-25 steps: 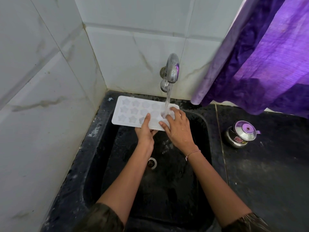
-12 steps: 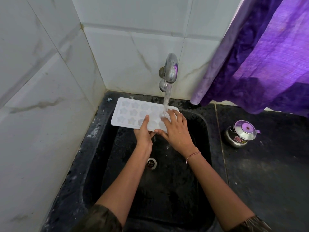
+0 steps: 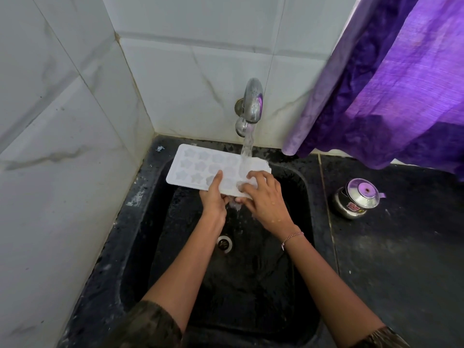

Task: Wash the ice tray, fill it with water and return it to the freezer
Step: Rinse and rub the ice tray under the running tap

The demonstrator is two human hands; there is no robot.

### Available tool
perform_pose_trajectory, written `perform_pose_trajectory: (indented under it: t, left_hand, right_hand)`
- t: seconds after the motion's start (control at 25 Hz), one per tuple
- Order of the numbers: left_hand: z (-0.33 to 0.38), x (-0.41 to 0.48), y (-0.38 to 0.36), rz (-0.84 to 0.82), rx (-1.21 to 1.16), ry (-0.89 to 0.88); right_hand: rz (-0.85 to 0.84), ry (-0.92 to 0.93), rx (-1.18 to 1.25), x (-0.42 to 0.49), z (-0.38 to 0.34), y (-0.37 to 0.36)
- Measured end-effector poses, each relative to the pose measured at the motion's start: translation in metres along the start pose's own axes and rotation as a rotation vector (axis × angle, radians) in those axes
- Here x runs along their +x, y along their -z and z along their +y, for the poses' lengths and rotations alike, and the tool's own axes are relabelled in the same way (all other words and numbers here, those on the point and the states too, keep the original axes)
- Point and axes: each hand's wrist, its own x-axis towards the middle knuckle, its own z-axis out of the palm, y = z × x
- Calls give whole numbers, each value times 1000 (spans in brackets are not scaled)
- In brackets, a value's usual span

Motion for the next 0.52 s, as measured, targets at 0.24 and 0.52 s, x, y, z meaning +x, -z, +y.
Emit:
perform_pose_trajectory:
  t: [0.24, 0.52]
  left_hand:
    - [-1, 4, 23, -40, 149, 118]
    - [-1, 6, 32, -205, 98, 117]
  right_hand:
    - [-82, -254, 176, 12, 7, 2]
    - [-298, -281, 323, 24, -6, -2]
